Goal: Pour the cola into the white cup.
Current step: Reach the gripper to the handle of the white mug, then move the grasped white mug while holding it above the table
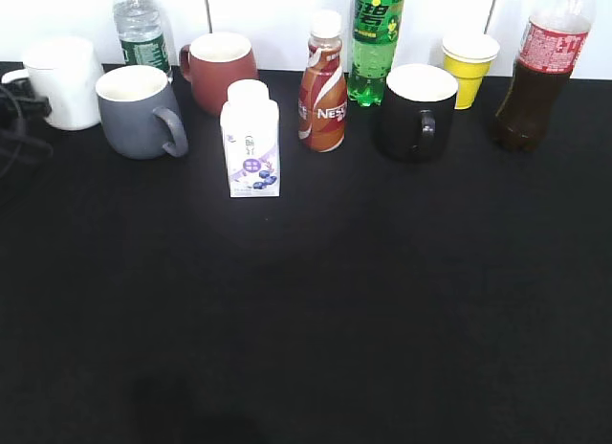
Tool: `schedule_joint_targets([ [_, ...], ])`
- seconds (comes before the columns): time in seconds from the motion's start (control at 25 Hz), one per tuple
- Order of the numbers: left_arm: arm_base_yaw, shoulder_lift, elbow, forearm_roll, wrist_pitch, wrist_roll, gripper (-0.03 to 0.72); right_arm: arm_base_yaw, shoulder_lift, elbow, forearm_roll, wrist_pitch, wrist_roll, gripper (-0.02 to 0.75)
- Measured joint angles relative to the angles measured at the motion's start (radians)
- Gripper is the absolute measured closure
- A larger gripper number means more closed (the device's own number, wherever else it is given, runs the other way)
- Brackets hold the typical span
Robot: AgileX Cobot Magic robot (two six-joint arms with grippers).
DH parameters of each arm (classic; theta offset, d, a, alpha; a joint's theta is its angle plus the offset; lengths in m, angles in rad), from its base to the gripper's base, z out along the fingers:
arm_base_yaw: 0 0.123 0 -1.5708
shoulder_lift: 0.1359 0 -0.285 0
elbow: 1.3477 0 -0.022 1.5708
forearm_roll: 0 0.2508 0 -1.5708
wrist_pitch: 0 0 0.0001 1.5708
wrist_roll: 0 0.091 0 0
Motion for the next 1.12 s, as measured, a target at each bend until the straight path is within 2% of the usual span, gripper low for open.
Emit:
schedule_joint_targets([
  [0.08, 0.006, 0.038, -0.066, 0.001, 0.028, 0.0, 0.311, 0.0, 0.0, 0.0, 0.0, 0.0, 0.0, 0.238],
  [0.12, 0.006, 0.055, -0.099, 0.003, 0.044, 0.0, 0.371, 0.0, 0.0, 0.0, 0.0, 0.0, 0.0, 0.238],
  [0.2, 0.006, 0.086, -0.141, 0.049, 0.053, 0.0, 0.582, 0.0, 0.0, 0.0, 0.0, 0.0, 0.0, 0.238],
  [0.24, 0.008, 0.09, -0.146, 0.075, 0.048, 0.0, 0.613, 0.0, 0.0, 0.0, 0.0, 0.0, 0.0, 0.238],
  [0.44, 0.025, 0.062, -0.124, 0.064, 0.047, 0.007, 0.622, 0.0, 0.0, 0.0, 0.0, 0.0, 0.0, 0.238],
  [0.52, 0.037, -0.042, -0.048, 0.056, 0.045, 0.017, 0.623, 0.0, 0.0, 0.0, 0.0, 0.0, 0.0, 0.238],
  [0.64, 0.032, -0.278, 0.156, 0.054, -0.008, 0.017, 0.624, 0.0, 0.0, 0.0, 0.0, 0.0, 0.0, 0.238],
  [0.72, -0.012, -0.471, 0.325, 0.058, -0.011, 0.017, 0.624, 0.0, 0.0, 0.0, 0.012, 0.0, 0.0, 0.238],
  [0.8, -0.091, -0.663, 0.49, 0.06, -0.005, 0.017, 0.625, 0.0, 0.0, 0.0, 0.023, 0.0, 0.0, 0.238],
  [0.96, -0.263, -0.9, 0.64, 0.065, 0.113, 0.017, 0.625, 0.0, 0.034, -0.015, 0.021, -0.041, 0.0, 0.238],
  [1.0, -0.303, -0.911, 0.653, 0.065, 0.129, 0.017, 0.626, 0.0, 0.082, -0.02, 0.022, -0.116, 0.0, 0.238],
  [1.12, -0.372, -0.907, 0.659, 0.076, 0.173, 0.017, 0.626, 0.0, 0.274, 0.022, 0.044, -0.605, 0.0, 0.232],
])
